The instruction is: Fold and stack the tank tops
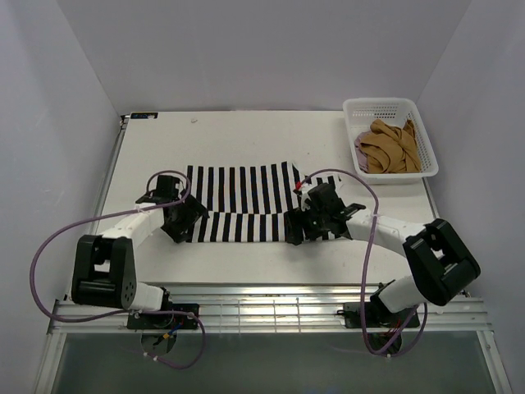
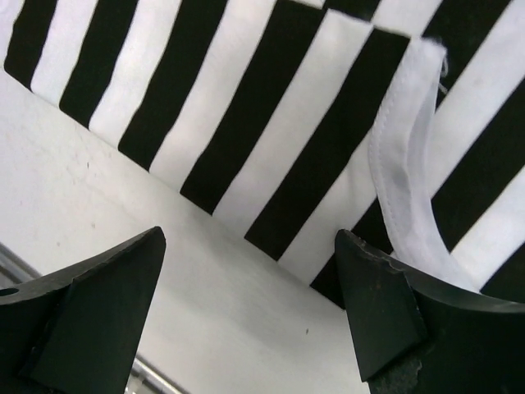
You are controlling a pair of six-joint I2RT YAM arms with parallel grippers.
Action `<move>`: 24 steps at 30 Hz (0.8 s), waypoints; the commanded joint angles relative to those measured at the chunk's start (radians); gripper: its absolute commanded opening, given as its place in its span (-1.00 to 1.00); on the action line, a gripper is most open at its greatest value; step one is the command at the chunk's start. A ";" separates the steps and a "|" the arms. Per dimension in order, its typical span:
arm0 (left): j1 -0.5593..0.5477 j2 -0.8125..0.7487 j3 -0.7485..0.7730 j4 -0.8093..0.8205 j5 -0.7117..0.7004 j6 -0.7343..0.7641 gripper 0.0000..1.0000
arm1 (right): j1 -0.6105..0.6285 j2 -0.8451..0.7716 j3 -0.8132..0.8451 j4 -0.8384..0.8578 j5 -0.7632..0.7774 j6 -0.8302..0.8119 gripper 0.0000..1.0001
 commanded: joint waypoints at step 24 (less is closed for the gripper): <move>0.076 0.329 0.715 -0.183 -0.110 0.284 0.96 | -0.124 0.057 0.598 -0.212 0.091 -0.057 0.80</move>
